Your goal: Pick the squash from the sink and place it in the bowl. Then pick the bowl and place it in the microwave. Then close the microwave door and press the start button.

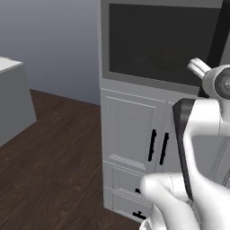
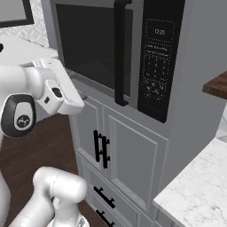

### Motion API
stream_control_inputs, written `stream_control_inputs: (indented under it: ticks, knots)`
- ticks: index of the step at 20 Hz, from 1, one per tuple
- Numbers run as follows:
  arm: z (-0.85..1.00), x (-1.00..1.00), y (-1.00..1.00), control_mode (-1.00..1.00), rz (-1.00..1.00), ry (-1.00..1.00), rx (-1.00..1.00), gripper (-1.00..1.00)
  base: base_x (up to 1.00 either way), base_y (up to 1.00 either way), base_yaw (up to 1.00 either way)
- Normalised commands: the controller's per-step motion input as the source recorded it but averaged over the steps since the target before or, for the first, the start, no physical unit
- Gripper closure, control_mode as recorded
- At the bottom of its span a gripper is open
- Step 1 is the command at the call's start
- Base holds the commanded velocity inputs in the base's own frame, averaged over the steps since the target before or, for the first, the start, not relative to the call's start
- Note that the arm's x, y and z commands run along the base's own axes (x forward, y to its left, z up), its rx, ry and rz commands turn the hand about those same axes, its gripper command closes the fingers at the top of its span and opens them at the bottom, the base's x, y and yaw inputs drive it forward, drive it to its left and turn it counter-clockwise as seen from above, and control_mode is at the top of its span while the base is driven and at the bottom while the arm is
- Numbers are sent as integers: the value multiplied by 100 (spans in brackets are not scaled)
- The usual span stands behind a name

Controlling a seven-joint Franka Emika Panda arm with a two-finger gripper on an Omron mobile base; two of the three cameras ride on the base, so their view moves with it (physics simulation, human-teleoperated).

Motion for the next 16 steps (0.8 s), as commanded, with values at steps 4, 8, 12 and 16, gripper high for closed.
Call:
stream_control_inputs:
  ticks: [4,8,12,16]
  knots:
    - [0,-85,0,-100,21,25,-44,-100,0,0,0]
    - [0,-84,1,-100,20,6,-43,-100,0,0,0]
    - [0,-51,0,-100,13,2,-25,-100,0,0,0]
    - [-2,-8,-4,-100,0,0,-9,-100,0,0,0]
